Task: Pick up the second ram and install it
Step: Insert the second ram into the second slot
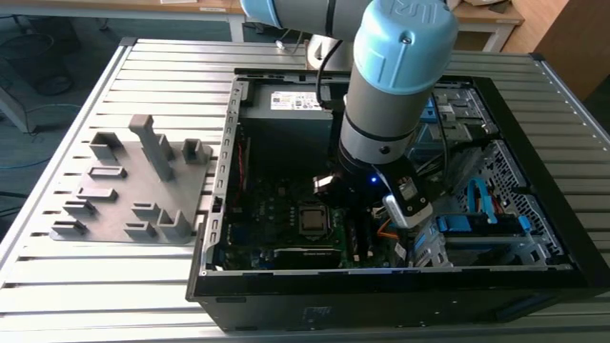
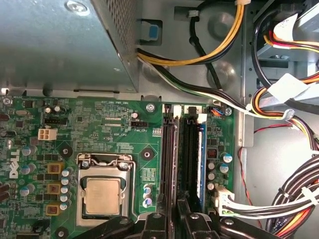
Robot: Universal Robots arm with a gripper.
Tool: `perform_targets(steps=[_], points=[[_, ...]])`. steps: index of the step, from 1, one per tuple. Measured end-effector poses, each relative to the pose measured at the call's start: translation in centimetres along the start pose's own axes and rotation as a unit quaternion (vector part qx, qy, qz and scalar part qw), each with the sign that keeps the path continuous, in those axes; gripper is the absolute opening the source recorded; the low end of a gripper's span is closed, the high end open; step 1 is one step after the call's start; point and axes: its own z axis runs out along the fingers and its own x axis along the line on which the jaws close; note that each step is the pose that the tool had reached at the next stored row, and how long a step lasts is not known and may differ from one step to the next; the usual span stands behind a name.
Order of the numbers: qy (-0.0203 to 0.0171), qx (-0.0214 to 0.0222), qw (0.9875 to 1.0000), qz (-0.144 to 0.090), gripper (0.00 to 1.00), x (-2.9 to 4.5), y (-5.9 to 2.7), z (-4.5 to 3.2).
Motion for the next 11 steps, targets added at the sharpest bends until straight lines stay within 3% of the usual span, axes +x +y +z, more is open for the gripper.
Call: perform_targets(steps=[4,9,11], points=[[-0.0001,0.0001,1.0,0.0,0.21,-0.04,0.08,-1.5],[-0.0003,0.0037,1.0,0.0,0.21,-0.08,0.23,-3.36],[-0.0004,0.0051,1.0,0.0,0.13,-0.1,0.29,-3.93]])
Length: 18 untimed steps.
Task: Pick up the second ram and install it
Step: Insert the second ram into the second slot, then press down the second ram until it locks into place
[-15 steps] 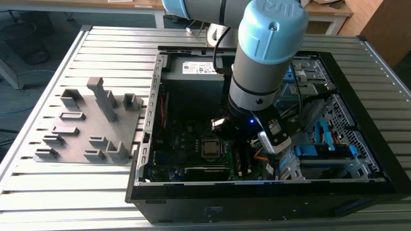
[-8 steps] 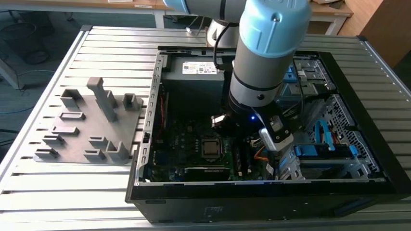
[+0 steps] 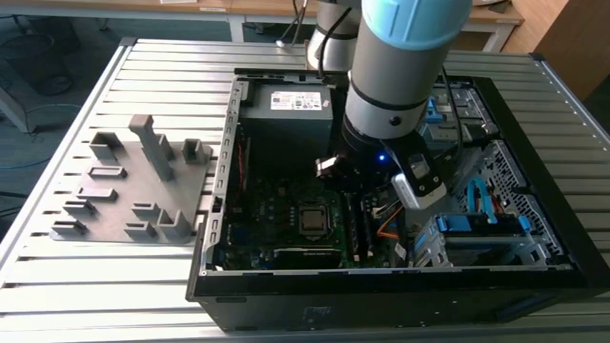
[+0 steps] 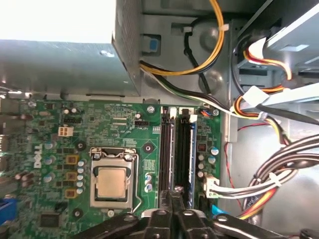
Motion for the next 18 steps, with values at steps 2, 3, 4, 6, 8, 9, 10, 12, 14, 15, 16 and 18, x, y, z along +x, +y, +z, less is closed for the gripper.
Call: perform_targets(steps=[2,3,4,6,8,9,10,12,14,15,16,18], points=[[-0.0001,0.002,1.0,0.0,0.1,-0.01,0.07,-0.57],[-0.0001,0.0025,1.0,0.0,0.1,-0.02,0.09,-0.84],[-0.0003,0.0027,1.0,0.0,0.1,-0.03,0.1,-1.05],[-0.0003,0.0025,1.0,0.0,0.1,-0.03,0.11,-1.15],[-0.0004,0.0026,1.0,0.0,0.1,-0.03,0.11,-1.18],[-0.0003,0.0026,1.0,0.0,0.1,-0.03,0.11,-1.2],[-0.0003,0.0026,1.0,0.0,0.1,-0.03,0.11,-1.22],[-0.0003,0.0026,1.0,0.0,0.1,-0.03,0.11,-1.24],[-0.0003,0.0026,1.0,0.0,0.1,-0.03,0.11,-1.27],[-0.0003,0.0026,1.0,0.0,0.1,-0.03,0.11,-1.29],[-0.0003,0.0027,1.0,0.0,0.1,-0.03,0.11,-1.3],[-0.0003,0.0026,1.0,0.0,0.1,-0.03,0.11,-1.33]])
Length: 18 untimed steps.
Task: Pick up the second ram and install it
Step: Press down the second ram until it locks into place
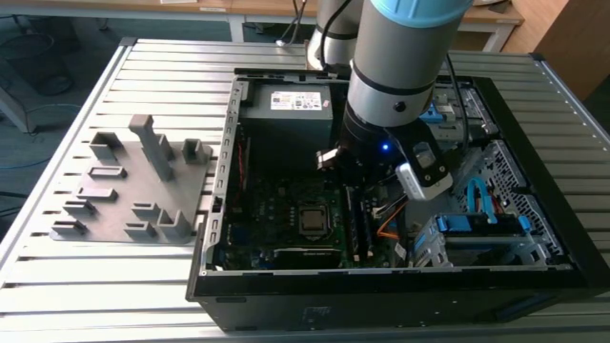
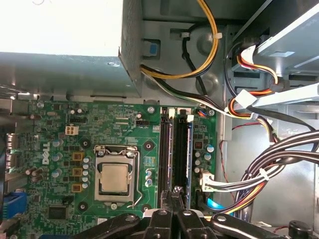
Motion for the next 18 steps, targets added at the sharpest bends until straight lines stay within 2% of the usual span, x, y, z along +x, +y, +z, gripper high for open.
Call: perform_targets(steps=[3,6,9,18], points=[[0.0,-0.0002,1.0,0.0,0.1,0.0,0.01,-0.02],[0.0,-0.0042,1.0,0.0,0.1,0.0,0.32,0.18],[-0.0001,-0.0062,1.0,0.0,0.1,0.0,1.09,0.71],[-0.0001,-0.0063,1.0,0.0,0.1,-0.03,4.1,2.44]])
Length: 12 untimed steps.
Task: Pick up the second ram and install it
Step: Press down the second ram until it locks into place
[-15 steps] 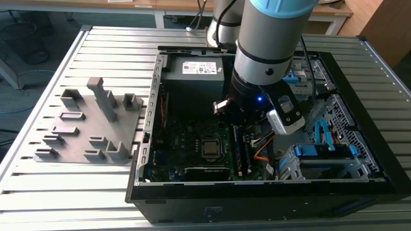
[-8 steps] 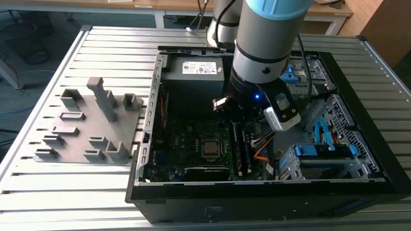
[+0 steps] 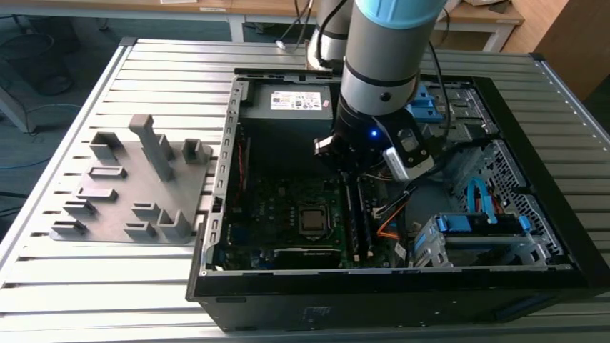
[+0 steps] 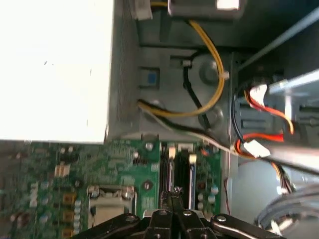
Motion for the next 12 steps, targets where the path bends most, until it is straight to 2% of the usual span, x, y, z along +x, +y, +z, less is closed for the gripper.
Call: perform_targets(steps=[5,12], points=[[0.0,0.0,1.0,0.0,0.1,-0.23,0.63,0.95],[0.0001,0.0009,1.0,0.0,0.1,-0.24,0.69,1.98]])
